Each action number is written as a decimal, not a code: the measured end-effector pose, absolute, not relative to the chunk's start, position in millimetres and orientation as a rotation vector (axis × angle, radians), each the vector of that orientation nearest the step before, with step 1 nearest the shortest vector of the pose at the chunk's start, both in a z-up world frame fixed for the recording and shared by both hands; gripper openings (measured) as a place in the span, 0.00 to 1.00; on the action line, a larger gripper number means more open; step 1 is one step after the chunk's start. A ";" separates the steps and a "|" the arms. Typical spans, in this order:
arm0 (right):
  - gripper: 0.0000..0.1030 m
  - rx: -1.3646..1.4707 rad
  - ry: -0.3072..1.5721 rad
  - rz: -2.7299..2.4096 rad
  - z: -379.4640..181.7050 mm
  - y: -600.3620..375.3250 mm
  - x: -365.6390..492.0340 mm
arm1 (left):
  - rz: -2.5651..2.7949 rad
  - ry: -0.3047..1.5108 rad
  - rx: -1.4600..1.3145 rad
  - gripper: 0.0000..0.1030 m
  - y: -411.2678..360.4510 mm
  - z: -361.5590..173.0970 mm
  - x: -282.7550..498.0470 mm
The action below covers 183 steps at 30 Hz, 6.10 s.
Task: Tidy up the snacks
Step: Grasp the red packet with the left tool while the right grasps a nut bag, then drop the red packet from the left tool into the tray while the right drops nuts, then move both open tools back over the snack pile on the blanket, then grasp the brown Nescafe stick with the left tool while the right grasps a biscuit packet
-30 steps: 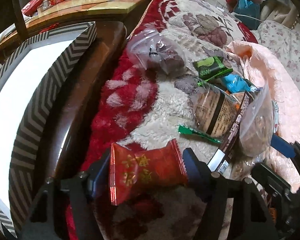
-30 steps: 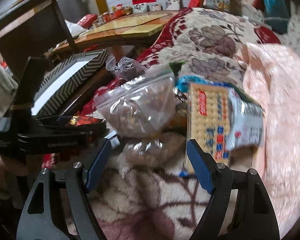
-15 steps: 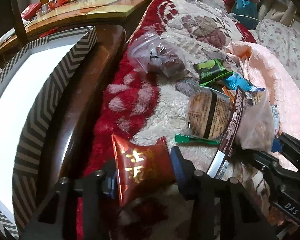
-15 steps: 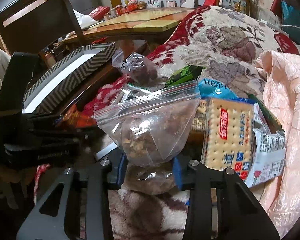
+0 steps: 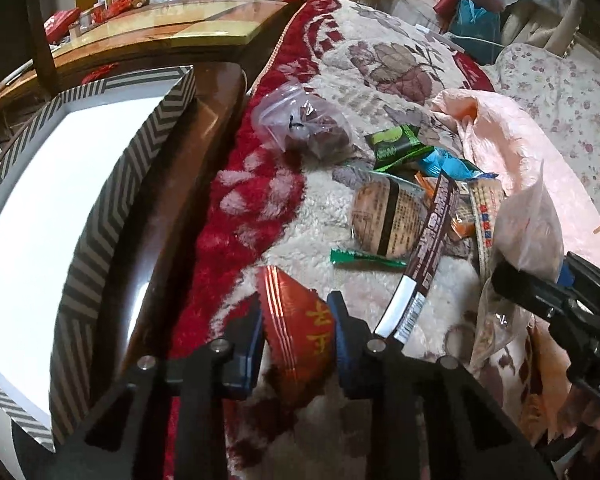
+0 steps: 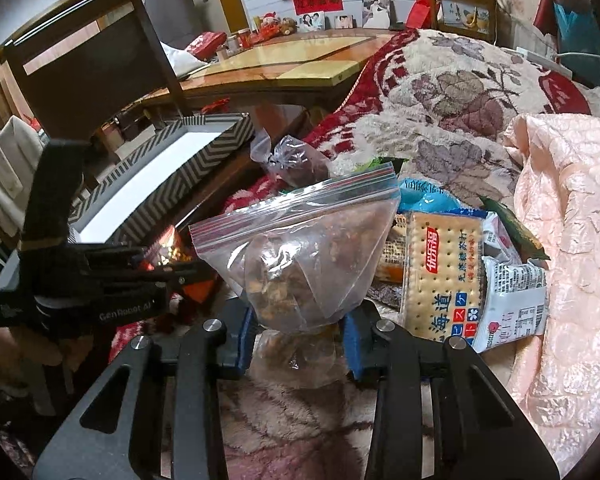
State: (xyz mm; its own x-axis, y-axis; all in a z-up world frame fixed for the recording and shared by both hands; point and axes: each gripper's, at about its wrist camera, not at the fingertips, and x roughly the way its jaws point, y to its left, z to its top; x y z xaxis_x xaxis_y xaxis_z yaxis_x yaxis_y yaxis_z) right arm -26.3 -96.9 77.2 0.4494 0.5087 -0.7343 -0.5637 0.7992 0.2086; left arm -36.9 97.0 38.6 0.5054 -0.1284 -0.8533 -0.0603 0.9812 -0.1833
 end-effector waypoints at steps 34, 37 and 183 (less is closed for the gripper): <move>0.34 -0.149 0.852 0.817 126.2 -6.3 -27.7 | 0.156 0.877 -0.192 0.31 178.2 109.5 -56.3; 0.34 -0.163 0.856 0.839 126.9 7.9 -27.9 | 0.183 0.879 -0.204 0.31 190.7 108.3 -57.2; 0.56 0.220 1.091 0.524 58.7 -193.4 -4.6 | -0.294 1.119 0.057 0.24 -2.2 32.1 14.0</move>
State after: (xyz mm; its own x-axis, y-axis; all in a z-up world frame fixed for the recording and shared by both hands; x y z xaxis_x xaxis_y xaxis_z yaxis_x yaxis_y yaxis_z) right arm -4.6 -193.4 58.7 0.3557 0.5070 -0.7851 -0.2958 0.8580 0.4200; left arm 14.0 -2.2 32.1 0.4020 -0.2042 -0.8926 0.2612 0.9599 -0.1019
